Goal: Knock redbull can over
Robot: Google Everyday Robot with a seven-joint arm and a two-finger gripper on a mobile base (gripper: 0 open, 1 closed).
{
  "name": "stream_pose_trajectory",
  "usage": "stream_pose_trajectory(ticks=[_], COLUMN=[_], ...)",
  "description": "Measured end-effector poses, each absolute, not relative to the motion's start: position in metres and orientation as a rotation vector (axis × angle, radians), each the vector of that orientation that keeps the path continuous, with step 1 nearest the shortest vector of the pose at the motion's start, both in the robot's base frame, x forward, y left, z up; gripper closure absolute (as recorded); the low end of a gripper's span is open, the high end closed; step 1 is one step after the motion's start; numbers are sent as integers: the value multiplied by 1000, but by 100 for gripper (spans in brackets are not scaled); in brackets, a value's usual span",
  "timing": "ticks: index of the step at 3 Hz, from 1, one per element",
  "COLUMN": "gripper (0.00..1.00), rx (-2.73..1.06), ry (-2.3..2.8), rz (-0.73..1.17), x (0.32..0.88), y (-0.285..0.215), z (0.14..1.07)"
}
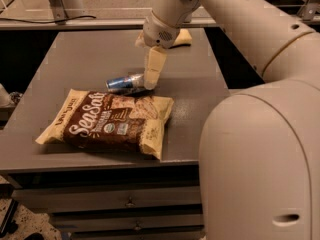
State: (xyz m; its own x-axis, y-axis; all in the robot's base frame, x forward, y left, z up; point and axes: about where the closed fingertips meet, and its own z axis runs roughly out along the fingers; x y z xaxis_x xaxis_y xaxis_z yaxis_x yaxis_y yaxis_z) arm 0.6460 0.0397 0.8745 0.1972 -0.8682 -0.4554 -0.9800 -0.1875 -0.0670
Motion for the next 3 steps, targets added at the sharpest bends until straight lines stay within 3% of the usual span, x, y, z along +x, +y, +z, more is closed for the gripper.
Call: stream_pose_trajectory(ticks=[3], gripper=[0], rx=[-1550], ry=[1672], rz=[354], x=[614], y=[-102], z=[982])
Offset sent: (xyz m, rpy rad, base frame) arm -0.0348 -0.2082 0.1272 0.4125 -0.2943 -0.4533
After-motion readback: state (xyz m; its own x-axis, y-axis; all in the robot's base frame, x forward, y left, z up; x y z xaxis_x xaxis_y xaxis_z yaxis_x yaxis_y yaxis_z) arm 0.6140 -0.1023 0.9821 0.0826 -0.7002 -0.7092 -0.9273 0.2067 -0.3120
